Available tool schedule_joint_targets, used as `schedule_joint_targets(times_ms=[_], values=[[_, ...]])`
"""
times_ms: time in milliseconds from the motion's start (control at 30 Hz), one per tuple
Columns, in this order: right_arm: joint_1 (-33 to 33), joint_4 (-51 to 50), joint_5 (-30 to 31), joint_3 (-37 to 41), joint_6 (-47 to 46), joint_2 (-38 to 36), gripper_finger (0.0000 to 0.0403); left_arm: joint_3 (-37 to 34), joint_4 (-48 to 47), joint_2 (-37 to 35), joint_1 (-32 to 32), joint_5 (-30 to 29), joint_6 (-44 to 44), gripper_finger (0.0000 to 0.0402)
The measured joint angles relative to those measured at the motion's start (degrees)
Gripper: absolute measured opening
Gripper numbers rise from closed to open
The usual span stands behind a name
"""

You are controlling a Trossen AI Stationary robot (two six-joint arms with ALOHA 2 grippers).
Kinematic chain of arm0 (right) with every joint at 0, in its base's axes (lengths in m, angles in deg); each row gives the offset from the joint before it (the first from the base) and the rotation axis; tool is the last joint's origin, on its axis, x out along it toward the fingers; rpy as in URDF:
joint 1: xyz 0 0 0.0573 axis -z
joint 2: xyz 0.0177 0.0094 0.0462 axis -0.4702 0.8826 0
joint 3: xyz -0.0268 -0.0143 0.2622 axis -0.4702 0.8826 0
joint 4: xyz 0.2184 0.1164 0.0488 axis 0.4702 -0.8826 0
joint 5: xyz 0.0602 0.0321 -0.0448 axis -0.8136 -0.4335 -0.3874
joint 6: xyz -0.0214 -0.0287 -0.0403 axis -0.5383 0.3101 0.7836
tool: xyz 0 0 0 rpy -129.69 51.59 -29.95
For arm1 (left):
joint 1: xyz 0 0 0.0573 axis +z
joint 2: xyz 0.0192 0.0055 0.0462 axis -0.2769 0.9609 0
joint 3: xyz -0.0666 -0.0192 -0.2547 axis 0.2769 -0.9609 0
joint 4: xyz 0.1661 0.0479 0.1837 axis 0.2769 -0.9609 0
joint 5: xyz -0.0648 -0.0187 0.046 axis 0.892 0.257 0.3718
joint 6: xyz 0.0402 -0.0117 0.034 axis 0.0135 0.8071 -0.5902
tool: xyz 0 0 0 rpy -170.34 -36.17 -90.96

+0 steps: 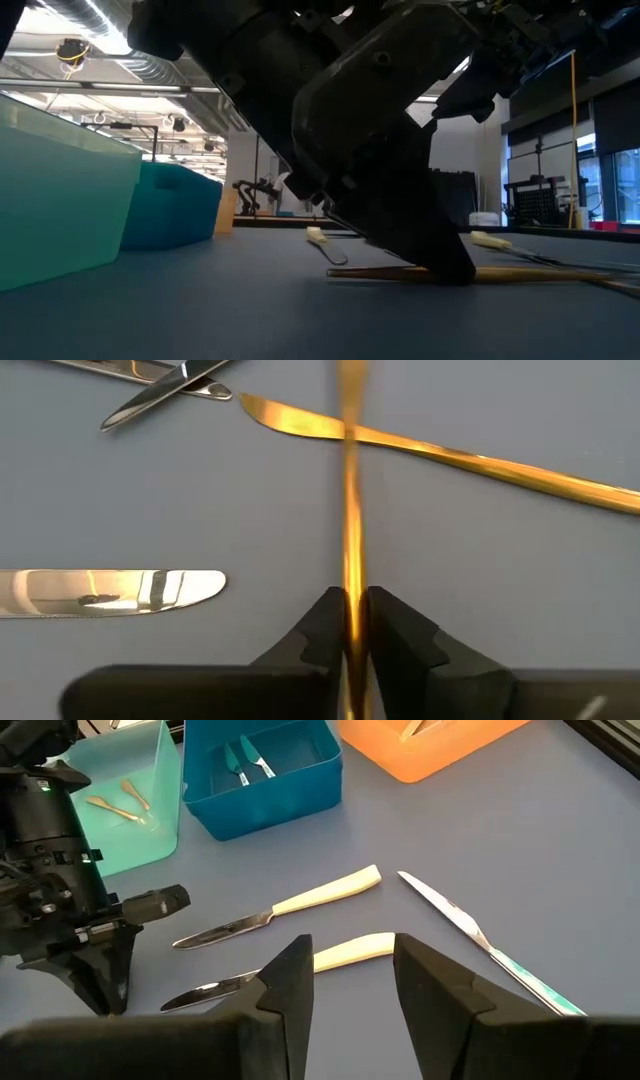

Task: Sort silverware by color (type)
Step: Put the gold knife into the green bin

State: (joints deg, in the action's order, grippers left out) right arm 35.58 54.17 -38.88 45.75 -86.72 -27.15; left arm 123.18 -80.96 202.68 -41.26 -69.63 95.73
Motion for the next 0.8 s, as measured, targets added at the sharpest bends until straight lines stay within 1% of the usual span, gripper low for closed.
schedule_joint_targets(times_ms=[133,500,800], values=[[0.00,0.00,0.00,0.00,0.00,0.00,0.0129,0.00,-0.02,0.00,0.00,-0.02,0.09,0.0012],[0.00,0.00,0.00,0.00,-0.01,0.00,0.0129,-0.05,0.00,-0.08,-0.04,-0.36,0.07,0.0015],[-0.02,-0.02,0.00,0.00,-0.02,0.00,0.0129,-0.24,-1.99,-2.44,-0.15,-0.22,0.07,0.0016]])
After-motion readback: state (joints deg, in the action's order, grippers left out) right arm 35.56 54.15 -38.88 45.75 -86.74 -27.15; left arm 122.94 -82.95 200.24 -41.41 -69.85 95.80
